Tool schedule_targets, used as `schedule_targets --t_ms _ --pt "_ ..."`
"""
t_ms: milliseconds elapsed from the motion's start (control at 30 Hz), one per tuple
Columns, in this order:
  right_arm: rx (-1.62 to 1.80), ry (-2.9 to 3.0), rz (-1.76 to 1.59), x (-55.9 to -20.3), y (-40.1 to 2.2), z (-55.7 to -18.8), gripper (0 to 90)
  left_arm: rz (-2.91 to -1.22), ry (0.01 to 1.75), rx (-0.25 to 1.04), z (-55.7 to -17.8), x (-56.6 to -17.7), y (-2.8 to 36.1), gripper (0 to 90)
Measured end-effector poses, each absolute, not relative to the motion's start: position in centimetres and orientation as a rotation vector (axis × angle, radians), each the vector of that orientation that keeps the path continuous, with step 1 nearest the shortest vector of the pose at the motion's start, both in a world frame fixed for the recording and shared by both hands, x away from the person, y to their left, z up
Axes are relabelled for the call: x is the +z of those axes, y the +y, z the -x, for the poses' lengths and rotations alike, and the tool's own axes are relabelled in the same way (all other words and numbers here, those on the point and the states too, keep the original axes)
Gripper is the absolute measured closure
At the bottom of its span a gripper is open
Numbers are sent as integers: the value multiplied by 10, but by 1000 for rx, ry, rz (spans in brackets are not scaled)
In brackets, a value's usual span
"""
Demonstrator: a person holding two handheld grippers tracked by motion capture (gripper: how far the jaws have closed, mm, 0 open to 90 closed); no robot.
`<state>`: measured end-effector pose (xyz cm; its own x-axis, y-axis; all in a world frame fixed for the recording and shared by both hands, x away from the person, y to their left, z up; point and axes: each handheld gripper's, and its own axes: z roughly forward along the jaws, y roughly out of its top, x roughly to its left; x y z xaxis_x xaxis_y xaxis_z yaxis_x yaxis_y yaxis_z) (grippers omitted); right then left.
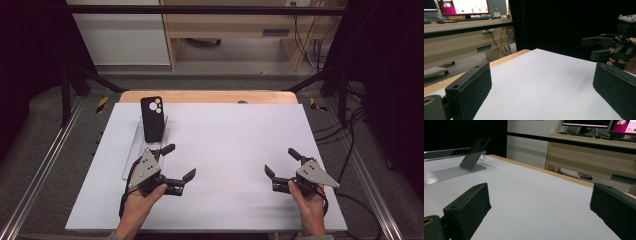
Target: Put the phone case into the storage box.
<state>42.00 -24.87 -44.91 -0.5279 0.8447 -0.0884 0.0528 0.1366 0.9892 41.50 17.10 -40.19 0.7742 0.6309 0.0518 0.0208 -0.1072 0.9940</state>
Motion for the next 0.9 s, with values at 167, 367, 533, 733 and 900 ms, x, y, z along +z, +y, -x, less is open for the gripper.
schedule_targets --t_ms 167,367,533,733,900 --pt "1462 1731 -870 -450 -249 -419 32 -1604 534 567 -411 -405 178 14" --pt "1459 1737 -870 -451 -249 -418 32 -1595 537 588 -407 -408 188 14" --pt "1462 1740 -871 -452 -249 -416 32 -1594 548 594 -405 -410 198 14" --pt "1460 1742 -871 -452 -250 -415 32 -1581 548 610 -401 -410 213 14" --pt "1457 1745 -871 -453 -249 -414 32 -1564 554 621 -400 -410 223 14"
